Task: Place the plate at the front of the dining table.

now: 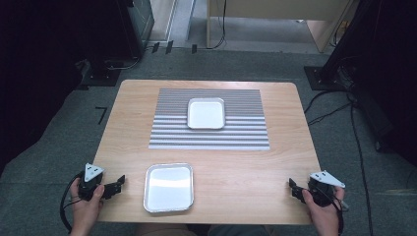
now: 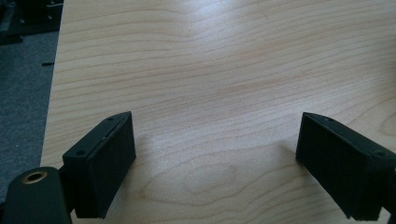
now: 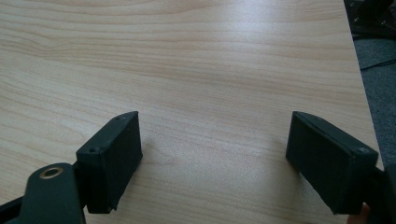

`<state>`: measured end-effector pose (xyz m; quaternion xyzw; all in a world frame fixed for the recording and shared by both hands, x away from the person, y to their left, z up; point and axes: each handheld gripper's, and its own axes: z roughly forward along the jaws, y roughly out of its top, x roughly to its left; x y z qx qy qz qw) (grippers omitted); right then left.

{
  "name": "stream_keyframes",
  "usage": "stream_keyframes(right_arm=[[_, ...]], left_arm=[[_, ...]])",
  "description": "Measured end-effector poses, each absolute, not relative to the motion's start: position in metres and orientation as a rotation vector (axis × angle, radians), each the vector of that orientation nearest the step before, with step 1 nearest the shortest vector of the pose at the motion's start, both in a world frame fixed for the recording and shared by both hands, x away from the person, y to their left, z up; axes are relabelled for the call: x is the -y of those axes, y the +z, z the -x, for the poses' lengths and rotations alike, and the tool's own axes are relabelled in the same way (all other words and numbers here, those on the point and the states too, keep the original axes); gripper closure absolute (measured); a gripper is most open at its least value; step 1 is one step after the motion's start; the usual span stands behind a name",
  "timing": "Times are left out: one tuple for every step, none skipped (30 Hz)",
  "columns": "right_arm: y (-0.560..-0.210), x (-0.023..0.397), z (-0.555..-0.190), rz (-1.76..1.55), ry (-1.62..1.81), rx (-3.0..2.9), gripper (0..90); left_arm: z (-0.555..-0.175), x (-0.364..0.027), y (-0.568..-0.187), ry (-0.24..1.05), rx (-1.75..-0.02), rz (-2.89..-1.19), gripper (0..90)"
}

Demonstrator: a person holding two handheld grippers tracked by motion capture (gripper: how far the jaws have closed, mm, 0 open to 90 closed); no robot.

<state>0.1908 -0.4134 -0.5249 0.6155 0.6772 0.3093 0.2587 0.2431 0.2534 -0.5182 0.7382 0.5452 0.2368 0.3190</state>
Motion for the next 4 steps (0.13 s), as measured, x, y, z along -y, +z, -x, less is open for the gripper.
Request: stream_keyframes(right_arm=[[-0.5250, 0.4134, -0.1908, -1.669, 0.838, -1.835, 17.9], [-0.5250, 0.4134, -0.1909, -1.670, 0.837, -1.835, 17.6], [-0.5250, 0.4135, -0.1910, -1.670, 0.837, -1.834, 17.3], [-0.5250, 0.4135, -0.1911, -1.671, 0.836, -1.834, 17.1]], left_arm=[[-0.2431, -0.2535, -0.5182, 0.623, -1.434, -1.941, 11.6], [-0.2431, -0.2534, -0.5182, 0.622, -1.434, -1.941, 11.6], [-0.2433, -0.2535, -0.5182, 0.622, -1.433, -1.942, 11.6], [-0.2434, -0.2534, -0.5181, 0.621, -1.433, -1.942, 11.5]])
